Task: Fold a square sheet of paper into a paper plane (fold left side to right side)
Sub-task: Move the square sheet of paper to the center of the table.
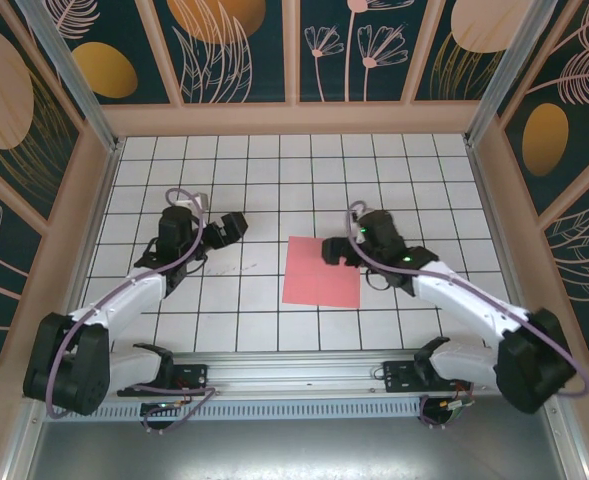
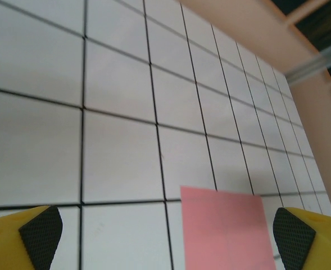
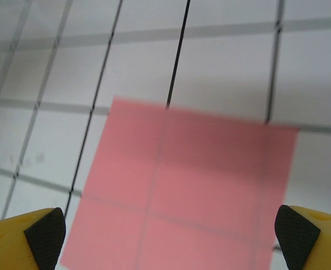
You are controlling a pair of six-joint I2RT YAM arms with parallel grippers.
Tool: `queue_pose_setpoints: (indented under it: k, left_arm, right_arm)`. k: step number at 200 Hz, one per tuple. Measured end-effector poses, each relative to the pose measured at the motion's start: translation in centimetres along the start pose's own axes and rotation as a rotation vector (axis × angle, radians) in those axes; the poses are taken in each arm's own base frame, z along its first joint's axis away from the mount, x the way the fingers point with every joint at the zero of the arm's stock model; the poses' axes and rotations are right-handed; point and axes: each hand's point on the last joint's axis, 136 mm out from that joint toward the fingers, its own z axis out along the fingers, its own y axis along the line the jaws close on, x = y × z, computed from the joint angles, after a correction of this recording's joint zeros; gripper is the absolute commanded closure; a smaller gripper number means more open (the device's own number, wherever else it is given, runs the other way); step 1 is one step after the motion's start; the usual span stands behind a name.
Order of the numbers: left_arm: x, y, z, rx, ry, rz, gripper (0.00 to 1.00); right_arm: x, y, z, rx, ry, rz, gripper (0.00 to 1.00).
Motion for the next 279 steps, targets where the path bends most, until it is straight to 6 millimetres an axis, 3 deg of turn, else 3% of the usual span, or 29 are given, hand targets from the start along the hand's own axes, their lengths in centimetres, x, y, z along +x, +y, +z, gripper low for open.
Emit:
queue_pose_setpoints:
  k: [22, 60, 129, 192, 262, 279]
  left_arm:
    - [1.0, -0.7, 0.8, 0.037, 0.037, -0.018, 0.01]
    - [1.0, -0.9, 1.2, 0.051, 0.036, -0.036, 0.01]
    - [0.6, -0.4, 1.2, 0.023, 0.015, -0.032, 0.01]
    - [0.3, -0.2, 1.2, 0.002, 0.012, -0.028, 0.01]
    - [-0.3, -0.5, 1.2, -0.002, 0.001, -0.023, 0.02]
    - [-0.1, -0.9, 1.2, 0.017, 0.015, -0.026, 0.07]
  right_arm:
    - [2.5, 0.7, 2.9, 0.058, 0.137, -0.052, 0.01]
    - [3.9, 1.0, 7.1, 0.142, 0.242, -0.131, 0.01]
    - [5.5, -0.3, 9.0, 0.204, 0.309, -0.165, 0.01]
    - [4.0, -0.3, 10.7, 0.251, 0.286, -0.173, 0.01]
    - [-1.1, 0.2, 14.4, 0.232, 0.188, -0.115, 0.02]
    - [-1.7, 0.5, 14.6, 0.206, 0.175, -0.105, 0.01]
